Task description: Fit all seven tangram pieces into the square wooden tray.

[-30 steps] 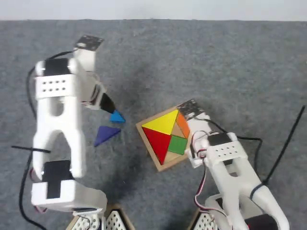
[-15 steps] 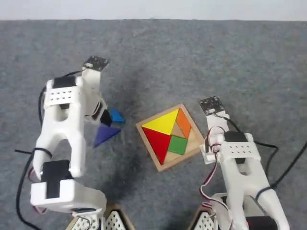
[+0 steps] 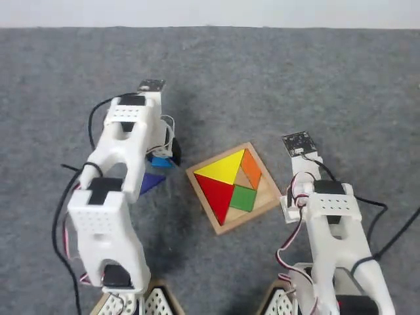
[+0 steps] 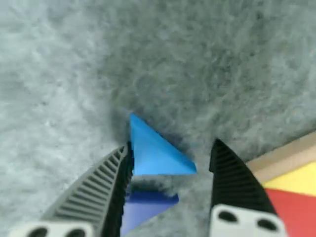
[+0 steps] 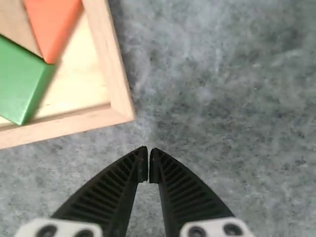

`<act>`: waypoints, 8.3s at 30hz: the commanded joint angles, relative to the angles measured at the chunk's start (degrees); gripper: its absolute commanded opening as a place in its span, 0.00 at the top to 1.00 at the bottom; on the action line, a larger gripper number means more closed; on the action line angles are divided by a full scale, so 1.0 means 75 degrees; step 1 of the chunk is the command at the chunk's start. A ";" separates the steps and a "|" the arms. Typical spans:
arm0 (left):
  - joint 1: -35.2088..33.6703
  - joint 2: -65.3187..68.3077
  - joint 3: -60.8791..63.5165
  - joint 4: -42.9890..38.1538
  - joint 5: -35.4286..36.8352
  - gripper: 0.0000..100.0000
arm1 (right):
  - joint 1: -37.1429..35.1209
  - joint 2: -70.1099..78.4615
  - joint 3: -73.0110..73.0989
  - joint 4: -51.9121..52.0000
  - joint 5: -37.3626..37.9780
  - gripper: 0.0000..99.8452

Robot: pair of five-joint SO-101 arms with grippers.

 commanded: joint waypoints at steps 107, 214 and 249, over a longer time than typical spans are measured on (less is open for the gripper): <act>0.4911 0.0598 -0.1881 0.2954 -0.3411 0.79 | 0.2315 -0.0018 -0.0410 -0.0580 0.0328 0.97; -0.1137 0.0199 -0.0967 0.1242 -0.4056 0.90 | 0.0733 0.0885 -0.0399 -0.0275 0.0621 0.97; -0.1911 -0.1934 0.2819 -0.0387 -0.4513 0.80 | 0.0779 0.0838 -0.0399 -0.0264 0.0668 0.97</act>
